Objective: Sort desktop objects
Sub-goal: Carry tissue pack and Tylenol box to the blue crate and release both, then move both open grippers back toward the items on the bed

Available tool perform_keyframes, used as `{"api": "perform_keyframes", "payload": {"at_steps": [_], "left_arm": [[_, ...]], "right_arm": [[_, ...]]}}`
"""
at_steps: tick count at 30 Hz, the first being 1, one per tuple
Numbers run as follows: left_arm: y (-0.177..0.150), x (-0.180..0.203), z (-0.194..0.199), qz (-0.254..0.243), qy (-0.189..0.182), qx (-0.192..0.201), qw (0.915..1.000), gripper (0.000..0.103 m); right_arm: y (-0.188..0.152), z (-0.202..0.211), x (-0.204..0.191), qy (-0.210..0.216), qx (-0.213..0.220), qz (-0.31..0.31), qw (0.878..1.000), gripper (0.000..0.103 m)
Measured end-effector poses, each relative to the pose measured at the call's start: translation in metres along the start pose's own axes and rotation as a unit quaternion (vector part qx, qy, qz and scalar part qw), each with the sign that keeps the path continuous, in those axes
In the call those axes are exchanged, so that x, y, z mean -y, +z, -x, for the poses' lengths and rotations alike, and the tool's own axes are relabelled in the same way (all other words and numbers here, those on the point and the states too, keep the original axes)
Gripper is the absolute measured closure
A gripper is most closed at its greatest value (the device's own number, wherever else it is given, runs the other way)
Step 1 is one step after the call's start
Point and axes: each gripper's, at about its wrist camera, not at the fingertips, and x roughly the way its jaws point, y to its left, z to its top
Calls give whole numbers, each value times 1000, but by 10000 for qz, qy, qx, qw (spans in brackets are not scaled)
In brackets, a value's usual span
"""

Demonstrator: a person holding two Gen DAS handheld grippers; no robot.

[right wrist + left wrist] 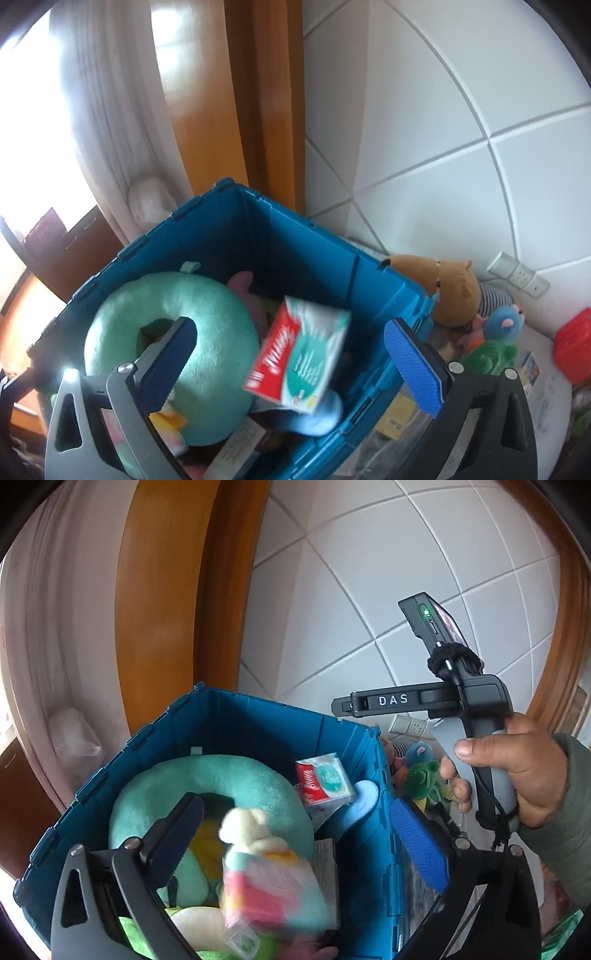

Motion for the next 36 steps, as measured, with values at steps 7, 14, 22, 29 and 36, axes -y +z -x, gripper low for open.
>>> {"api": "perform_keyframes", "payload": {"at_steps": [7,14,22,29,36], "left_arm": [[0,10,2,-70,-10,-13,10000,0],[-4,35,6,-111,-19,-22,9999,0],[-17,98,4,-244,-50,-100,9996,0],[-46,177,-30,-420,-168,-372,9983,0],[-80,255,-81,-496,-282,-760,9955,0]], "right_arm": [[-19,13,13,121,75,-119,9998,0],[-47,37,34,76,185,-207,9996,0],[-111,84,97,-47,421,-464,9980,0],[-193,126,202,-225,378,-1034,9937,0],[-263,146,299,-427,194,-1471,9880,0]]}}
